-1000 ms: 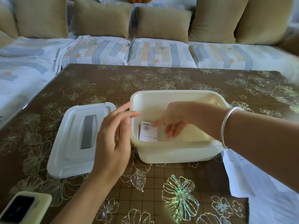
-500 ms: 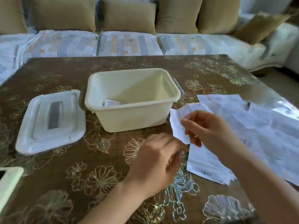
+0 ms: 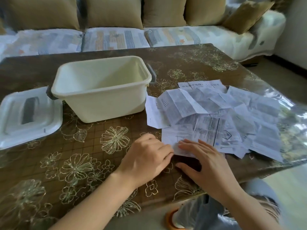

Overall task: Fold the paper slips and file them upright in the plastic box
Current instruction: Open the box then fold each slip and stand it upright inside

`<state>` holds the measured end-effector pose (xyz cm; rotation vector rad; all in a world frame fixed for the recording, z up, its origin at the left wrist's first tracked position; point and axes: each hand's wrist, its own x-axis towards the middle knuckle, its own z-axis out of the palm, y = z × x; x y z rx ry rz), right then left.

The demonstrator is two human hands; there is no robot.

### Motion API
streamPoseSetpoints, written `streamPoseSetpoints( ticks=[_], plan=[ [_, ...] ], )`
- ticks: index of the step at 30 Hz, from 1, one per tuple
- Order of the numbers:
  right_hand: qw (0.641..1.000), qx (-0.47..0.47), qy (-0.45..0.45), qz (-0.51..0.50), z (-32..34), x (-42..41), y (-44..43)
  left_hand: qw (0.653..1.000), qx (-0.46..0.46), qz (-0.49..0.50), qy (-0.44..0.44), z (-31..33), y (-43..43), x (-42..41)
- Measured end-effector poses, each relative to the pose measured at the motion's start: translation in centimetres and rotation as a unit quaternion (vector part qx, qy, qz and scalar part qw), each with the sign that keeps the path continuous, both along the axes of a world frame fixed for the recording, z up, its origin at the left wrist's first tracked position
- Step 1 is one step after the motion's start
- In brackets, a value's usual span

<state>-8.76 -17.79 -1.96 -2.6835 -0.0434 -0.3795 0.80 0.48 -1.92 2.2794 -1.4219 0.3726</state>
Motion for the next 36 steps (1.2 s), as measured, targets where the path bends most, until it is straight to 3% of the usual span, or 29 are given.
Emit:
streamPoseSetpoints(
  ticks=[14, 22, 29, 36],
  plan=[
    [0.99, 0.101, -0.045, 0.091, -0.4, -0.6, 7.9, 0.973, -0.15, 0.165, 0.065, 0.4, 9.8, -6.0],
    [0.973, 0.229, -0.035, -0.009, -0.5, 0.7, 10.6, 0.937, -0.162, 0.287, 0.119, -0.8, 11.5, -5.0],
    [0.98, 0.157, -0.081, -0.089, -1.0, 1.1, 11.6, 0.921, -0.121, 0.349, 0.122, -0.6, 10.4, -3.8],
    [0.988, 0.071, -0.095, -0.102, -1.6, 1.3, 12.2, 0.928, -0.09, 0.355, 0.076, -1.0, 9.9, -3.9]
  ],
)
